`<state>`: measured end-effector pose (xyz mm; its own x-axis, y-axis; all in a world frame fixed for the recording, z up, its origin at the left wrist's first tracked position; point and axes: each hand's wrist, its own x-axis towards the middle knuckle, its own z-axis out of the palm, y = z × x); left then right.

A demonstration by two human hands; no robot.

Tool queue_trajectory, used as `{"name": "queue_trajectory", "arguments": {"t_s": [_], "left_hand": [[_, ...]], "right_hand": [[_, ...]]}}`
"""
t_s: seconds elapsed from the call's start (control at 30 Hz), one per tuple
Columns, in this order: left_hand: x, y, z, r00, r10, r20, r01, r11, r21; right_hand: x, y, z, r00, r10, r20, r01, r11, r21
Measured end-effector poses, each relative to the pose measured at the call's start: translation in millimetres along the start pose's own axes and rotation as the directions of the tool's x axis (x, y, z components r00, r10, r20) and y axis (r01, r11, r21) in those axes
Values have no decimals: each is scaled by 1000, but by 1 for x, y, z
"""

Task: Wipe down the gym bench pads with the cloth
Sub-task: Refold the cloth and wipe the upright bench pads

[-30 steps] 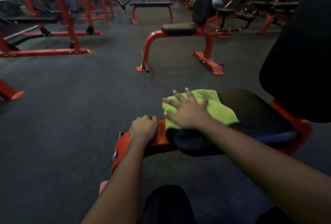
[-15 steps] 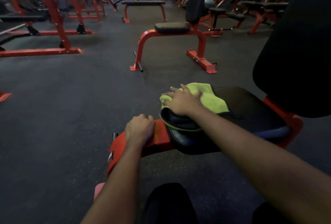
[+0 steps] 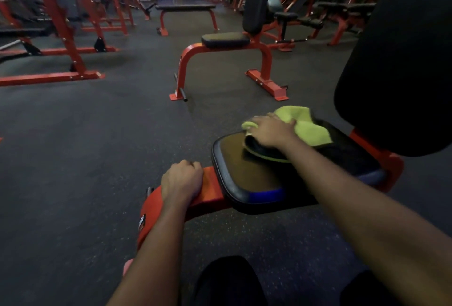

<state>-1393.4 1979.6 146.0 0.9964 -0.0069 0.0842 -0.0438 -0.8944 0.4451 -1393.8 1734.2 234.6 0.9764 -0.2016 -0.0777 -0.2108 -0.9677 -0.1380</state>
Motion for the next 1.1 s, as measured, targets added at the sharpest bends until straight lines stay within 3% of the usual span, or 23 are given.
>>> {"name": "queue_trajectory", "arguments": {"t_s": [0.13, 0.2, 0.27, 0.33, 0.43, 0.5, 0.6, 0.73, 0.8, 0.87, 0.97, 1.03, 1.1], "left_hand": [[-5, 1, -3, 1000, -7, 19, 7, 1000, 3], [-7, 2, -4, 1000, -2, 21, 2, 1000, 1], [-8, 2, -4, 1000, -3, 23, 3, 1000, -6], [-8, 3, -3, 1000, -7, 19, 7, 1000, -9], [-7, 4, -5, 999, -27, 19, 27, 1000, 4], [-7, 4, -5, 999, -28, 20, 28, 1000, 5], [-9, 5, -6, 999, -27, 21, 27, 1000, -4], [-10, 3, -5, 999, -26, 24, 27, 1000, -14], [-9, 3, -5, 999, -28, 18, 28, 1000, -12], [-8, 3, -3, 1000, -25, 14, 25, 1000, -3], [-6, 2, -2, 999, -29, 16, 29, 1000, 1], [-4, 1, -2, 999, -35, 17, 35, 999, -3], [-4, 0, -1, 999, -36, 17, 37, 999, -4]], "right_hand": [[-77, -34, 35, 940, -326, -98, 327, 945, -7], [-118, -11, 44, 908, -382, -170, 386, 922, -10], [-123, 26, 38, 937, -313, -154, 318, 948, 6], [-95, 58, 20, 989, -125, -77, 127, 992, 26], [-36, 46, -4, 998, 55, 15, -55, 997, 45], [-18, 6, -1, 1000, 14, 6, -14, 999, 33], [-47, -42, 16, 982, -186, -31, 187, 982, 29], [-132, -9, 40, 920, -333, -208, 342, 940, 7], [-138, 34, 38, 943, -262, -204, 274, 961, 32], [-108, 68, 24, 985, -107, -136, 116, 991, 61], [-41, 62, -4, 994, 99, -38, -96, 992, 79], [-14, 27, -4, 997, 81, -16, -80, 995, 54], [-25, -9, 6, 996, -78, -33, 80, 995, 55]]}}
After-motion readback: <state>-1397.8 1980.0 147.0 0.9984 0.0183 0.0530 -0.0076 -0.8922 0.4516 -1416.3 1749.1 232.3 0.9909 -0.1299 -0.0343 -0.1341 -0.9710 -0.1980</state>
